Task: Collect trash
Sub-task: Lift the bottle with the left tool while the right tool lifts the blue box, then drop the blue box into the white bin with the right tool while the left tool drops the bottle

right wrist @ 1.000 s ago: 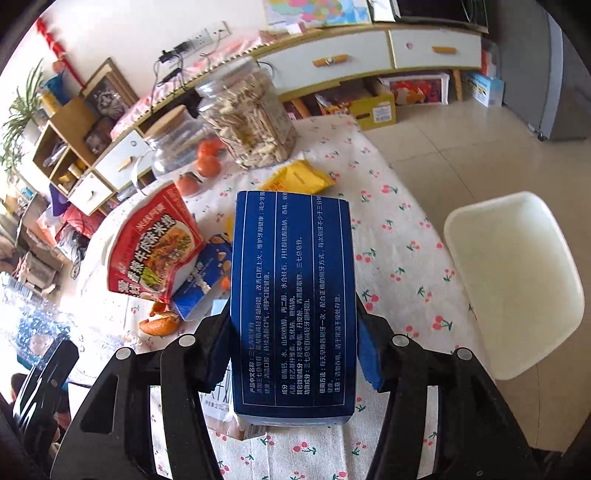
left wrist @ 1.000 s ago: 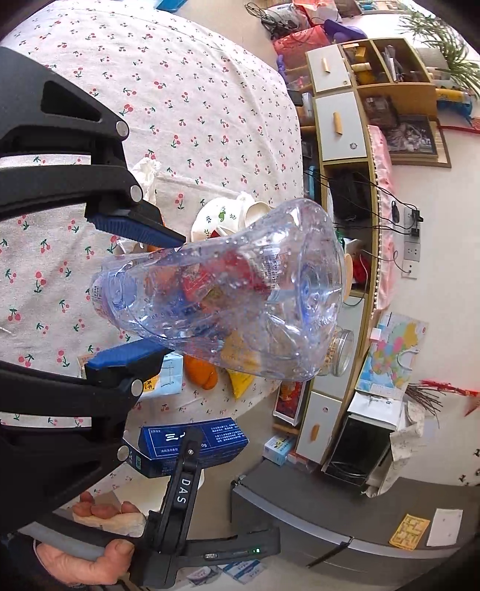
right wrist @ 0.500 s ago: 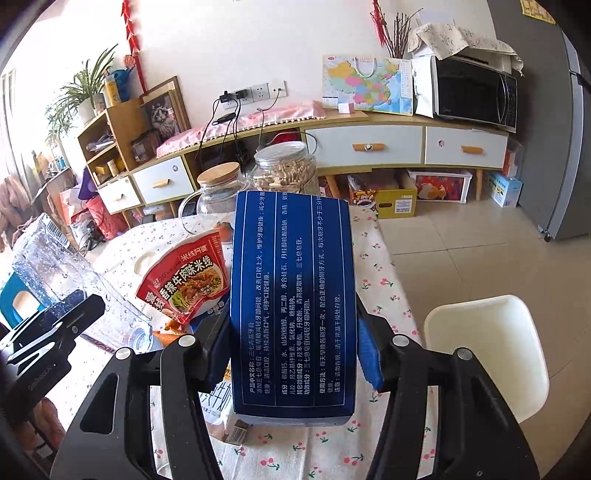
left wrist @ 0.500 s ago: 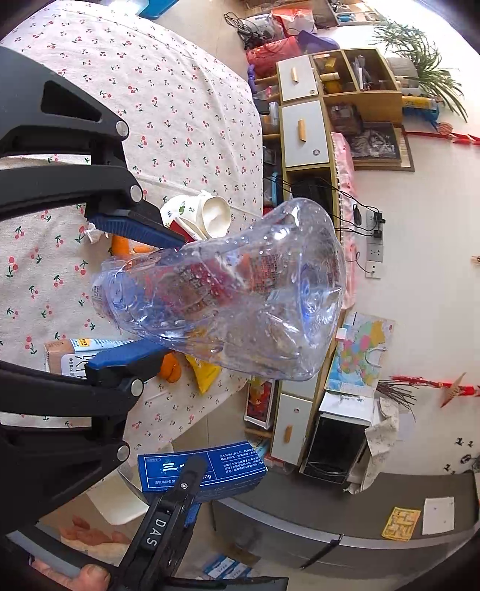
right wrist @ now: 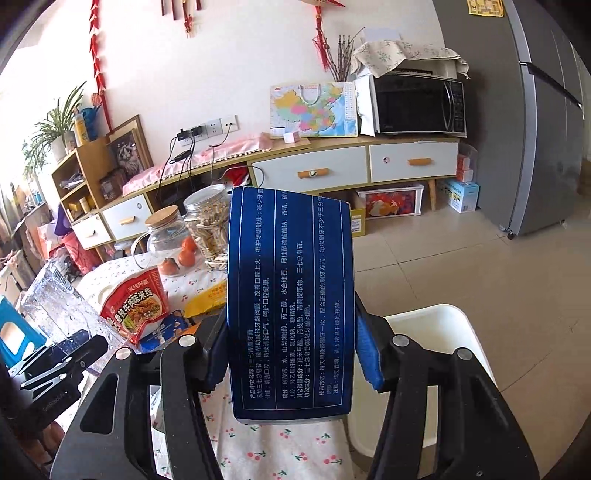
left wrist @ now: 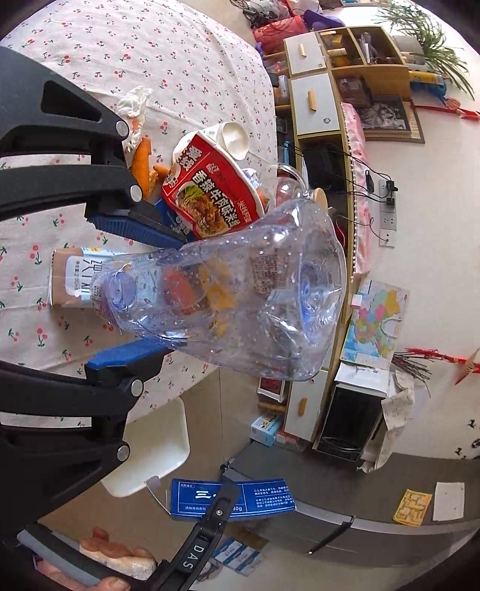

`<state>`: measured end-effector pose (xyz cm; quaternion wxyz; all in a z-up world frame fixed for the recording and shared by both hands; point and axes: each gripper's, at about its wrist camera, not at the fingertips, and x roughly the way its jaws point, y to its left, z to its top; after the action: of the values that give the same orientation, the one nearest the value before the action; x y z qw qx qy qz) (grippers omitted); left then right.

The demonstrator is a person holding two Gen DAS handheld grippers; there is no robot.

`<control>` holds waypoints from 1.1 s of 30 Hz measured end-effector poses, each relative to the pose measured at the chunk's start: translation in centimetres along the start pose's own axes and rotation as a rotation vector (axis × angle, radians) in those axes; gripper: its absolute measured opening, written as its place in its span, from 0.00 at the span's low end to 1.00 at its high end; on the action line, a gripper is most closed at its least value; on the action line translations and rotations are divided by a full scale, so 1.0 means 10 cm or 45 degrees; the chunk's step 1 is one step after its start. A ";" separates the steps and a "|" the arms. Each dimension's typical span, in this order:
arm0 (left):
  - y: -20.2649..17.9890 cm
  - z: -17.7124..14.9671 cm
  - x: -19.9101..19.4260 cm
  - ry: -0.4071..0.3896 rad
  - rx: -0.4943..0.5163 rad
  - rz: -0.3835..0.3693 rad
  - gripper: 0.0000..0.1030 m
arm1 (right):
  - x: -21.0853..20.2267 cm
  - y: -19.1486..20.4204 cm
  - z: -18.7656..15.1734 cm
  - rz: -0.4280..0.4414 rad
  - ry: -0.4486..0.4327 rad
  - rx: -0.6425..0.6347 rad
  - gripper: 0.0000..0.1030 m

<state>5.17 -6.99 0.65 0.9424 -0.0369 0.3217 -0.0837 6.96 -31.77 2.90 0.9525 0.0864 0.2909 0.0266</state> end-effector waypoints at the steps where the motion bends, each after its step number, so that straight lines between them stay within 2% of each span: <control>1: -0.07 0.00 0.01 0.004 0.011 -0.012 0.47 | -0.02 -0.08 0.00 -0.010 -0.002 0.008 0.52; 7: -0.48 0.05 0.06 0.012 0.090 -0.056 0.47 | -0.08 -0.47 0.01 -0.099 -0.022 0.055 0.52; 16: -1.00 0.12 0.19 0.025 0.180 -0.115 0.47 | 0.10 -1.08 -0.04 -0.245 0.067 0.171 0.52; 27: -1.72 0.16 0.50 0.066 0.270 -0.250 0.47 | 0.26 -1.54 -0.13 -0.303 0.166 0.299 0.52; 28: -1.77 0.17 0.53 0.069 0.274 -0.262 0.47 | 0.28 -1.57 -0.13 -0.302 0.179 0.315 0.57; 29: -1.82 0.17 0.55 0.074 0.276 -0.276 0.47 | 0.27 -1.60 -0.13 -0.309 0.183 0.333 0.69; 31: -1.93 0.18 0.61 0.085 0.271 -0.300 0.47 | 0.22 -1.66 -0.12 -0.338 0.154 0.371 0.78; 33: -2.00 0.20 0.66 0.101 0.259 -0.325 0.47 | 0.17 -1.73 -0.11 -0.357 0.129 0.395 0.80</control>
<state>8.87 -27.85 0.71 0.9096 0.0216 0.3412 -0.2363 7.76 -48.42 -2.00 0.9063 0.1893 0.3482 -0.1470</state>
